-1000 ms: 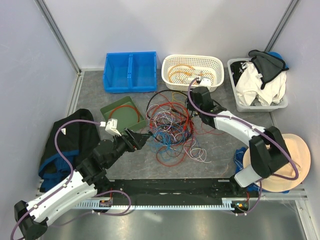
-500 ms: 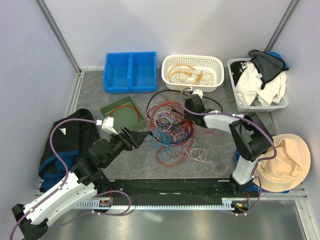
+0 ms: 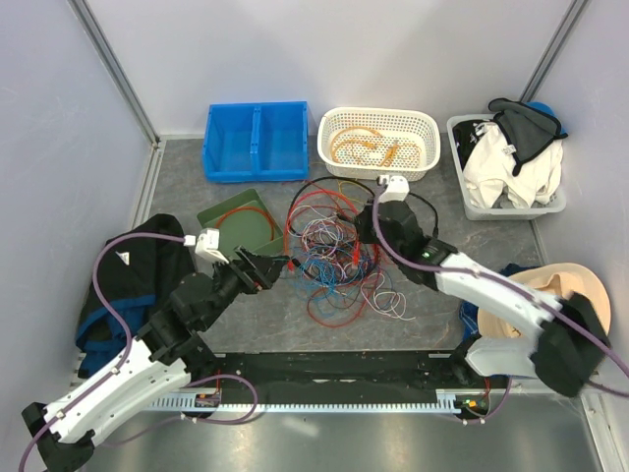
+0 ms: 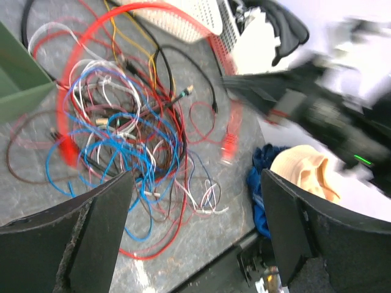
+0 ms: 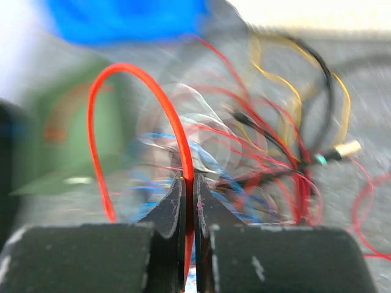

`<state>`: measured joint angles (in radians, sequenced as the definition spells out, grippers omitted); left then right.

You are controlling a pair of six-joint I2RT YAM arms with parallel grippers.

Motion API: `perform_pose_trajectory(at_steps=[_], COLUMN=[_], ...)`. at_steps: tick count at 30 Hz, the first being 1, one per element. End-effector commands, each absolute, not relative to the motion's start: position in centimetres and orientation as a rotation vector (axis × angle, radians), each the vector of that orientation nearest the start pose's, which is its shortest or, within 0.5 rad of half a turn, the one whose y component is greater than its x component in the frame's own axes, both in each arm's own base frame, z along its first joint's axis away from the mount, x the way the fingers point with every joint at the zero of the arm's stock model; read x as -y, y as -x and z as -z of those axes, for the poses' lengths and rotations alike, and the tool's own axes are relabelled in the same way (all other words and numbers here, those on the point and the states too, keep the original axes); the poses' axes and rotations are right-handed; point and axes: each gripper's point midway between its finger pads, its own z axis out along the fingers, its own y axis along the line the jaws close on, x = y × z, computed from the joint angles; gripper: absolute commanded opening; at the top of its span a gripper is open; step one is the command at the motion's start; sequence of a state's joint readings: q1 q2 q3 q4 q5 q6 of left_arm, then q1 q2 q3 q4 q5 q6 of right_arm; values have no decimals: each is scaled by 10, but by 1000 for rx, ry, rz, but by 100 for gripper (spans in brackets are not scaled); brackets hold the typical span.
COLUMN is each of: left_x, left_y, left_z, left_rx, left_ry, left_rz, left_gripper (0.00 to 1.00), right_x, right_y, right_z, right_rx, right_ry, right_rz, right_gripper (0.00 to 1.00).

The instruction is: Untangle the cables

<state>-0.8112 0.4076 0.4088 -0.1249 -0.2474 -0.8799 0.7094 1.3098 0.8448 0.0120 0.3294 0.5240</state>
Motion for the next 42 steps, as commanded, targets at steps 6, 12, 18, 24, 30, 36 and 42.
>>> perform_pose_trajectory(at_steps=[6,12,18,24,30,36,42], left_x=[186,196,187,228,253,260,254], left_y=[-205,-215,-215,-218,-228,-244,-263], left_z=[-291,-319,-358,-372,-357,-317,-300], left_rx=[-1501,-1425,-1297,-1307,-1402,-1553,-1630], left_ry=[191,110,-23,-362,-610,-712,-687], left_rz=[1075,1043,907,821,707,599,477], left_gripper=[100,100,100,98,95,92,78], right_x=[-205,-202,-199,-228,-233,-235,-238], right_y=[-278,-261,-250,-235,-222,-212,-205], right_z=[-297,-310,-314,-311,-327,-344,-350], right_rx=[-1787,-1775,-1779,-1849,-1858,-1841,-1837], right_ry=[-58,-43,-4,155,211,239,265], right_rz=[-596,-666,-689,-806,-864,-918,-955], right_gripper=[0,0,0,0,0,0,0])
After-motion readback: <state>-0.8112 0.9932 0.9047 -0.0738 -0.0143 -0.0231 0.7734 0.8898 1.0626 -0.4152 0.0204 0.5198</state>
